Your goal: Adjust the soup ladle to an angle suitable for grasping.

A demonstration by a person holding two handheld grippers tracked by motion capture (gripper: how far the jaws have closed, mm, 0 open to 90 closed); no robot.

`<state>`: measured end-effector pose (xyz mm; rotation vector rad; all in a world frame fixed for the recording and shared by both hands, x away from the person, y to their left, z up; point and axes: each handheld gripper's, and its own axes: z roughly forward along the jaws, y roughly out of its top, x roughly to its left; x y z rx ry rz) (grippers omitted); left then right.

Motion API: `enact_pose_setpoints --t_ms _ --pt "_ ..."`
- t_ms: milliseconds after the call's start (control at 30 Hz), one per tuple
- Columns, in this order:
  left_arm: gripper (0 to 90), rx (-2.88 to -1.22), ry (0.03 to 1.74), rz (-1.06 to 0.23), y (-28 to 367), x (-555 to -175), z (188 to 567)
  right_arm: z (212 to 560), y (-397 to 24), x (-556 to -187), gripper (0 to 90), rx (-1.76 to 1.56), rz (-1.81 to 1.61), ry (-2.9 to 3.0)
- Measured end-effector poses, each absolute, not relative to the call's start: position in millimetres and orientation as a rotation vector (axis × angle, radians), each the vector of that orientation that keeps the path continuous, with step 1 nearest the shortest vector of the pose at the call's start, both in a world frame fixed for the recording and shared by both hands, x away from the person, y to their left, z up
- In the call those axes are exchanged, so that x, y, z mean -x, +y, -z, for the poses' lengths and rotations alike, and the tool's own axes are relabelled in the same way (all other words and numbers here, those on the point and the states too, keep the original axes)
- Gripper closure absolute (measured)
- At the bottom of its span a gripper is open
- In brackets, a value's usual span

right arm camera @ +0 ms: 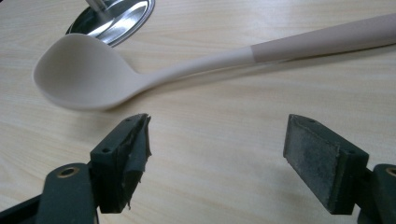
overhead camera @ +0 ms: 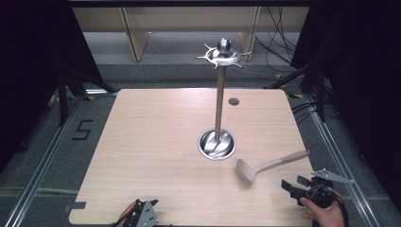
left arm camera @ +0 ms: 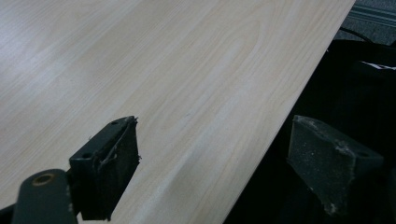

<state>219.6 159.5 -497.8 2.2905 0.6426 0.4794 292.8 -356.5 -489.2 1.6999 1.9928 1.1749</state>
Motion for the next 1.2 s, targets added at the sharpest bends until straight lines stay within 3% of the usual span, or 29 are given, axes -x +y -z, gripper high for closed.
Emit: enact_pose_setpoints --t_ms 467,867,967,1200 --pt "15.5 -2.288 0.643 -0.483 158.7 -219.5 497.9 480.1 -353.5 -309.0 24.8 -1.746 -1.112 1.976" --pt "15.5 -2.271 0.655 -0.458 159.1 -219.5 499.2 472.2 -344.8 -354.8 21.6 -1.74 -1.022 2.007" --pt "15.5 -2.261 0.654 -0.463 159.0 -219.2 499.7 469.3 -332.7 -361.2 21.6 -1.952 -0.998 1.963" --pt "15.5 -2.261 0.649 -0.469 158.6 -218.0 497.9 463.8 -327.2 -375.5 22.8 -2.006 -0.869 1.991"
